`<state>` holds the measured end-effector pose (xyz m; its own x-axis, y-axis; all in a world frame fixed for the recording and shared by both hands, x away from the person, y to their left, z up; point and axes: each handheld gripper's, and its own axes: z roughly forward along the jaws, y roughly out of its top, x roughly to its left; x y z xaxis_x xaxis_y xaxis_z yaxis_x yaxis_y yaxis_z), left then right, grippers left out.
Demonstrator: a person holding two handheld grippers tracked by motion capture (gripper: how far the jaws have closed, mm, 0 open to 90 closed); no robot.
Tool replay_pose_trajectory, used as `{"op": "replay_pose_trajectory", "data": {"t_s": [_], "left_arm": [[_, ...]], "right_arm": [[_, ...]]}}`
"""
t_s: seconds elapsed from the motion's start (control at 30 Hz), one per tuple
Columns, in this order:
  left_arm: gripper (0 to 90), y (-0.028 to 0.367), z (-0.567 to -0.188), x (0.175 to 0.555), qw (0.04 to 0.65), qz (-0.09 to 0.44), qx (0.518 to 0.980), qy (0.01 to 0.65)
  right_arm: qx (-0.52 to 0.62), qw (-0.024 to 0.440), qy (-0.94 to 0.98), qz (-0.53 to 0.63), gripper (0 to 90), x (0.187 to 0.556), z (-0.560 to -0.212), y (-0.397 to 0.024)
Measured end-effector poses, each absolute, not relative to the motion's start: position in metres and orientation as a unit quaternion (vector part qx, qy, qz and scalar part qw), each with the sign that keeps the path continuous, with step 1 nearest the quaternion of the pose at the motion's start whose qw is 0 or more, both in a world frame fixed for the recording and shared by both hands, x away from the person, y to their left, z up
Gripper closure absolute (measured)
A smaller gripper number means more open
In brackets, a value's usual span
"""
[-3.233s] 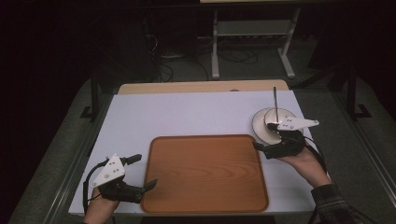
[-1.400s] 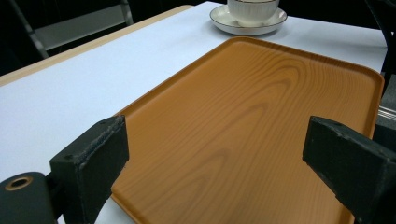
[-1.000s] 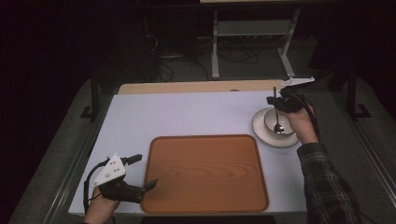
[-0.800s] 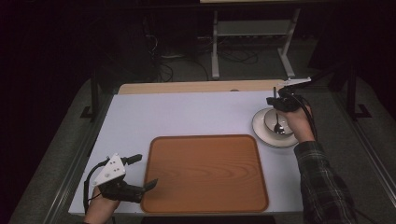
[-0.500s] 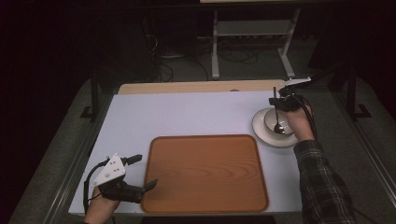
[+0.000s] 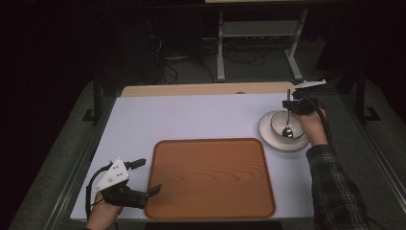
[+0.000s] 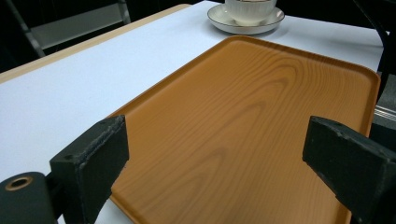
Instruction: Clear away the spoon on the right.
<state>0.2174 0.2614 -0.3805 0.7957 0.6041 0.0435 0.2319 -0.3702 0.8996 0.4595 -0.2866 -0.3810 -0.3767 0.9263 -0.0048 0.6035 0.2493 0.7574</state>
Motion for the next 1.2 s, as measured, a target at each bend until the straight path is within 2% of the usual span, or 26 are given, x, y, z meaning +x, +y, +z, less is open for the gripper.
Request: {"op": "replay_pose_trajectory", "data": {"t_s": [1.2], "left_arm": [[6.5,0.260,-0.381,0.218,0.499,0.185,0.805,0.261]], "right_arm": [[0.539,0.244,0.734,0.333,89.7,0.434,-0.385,-0.327]]}}
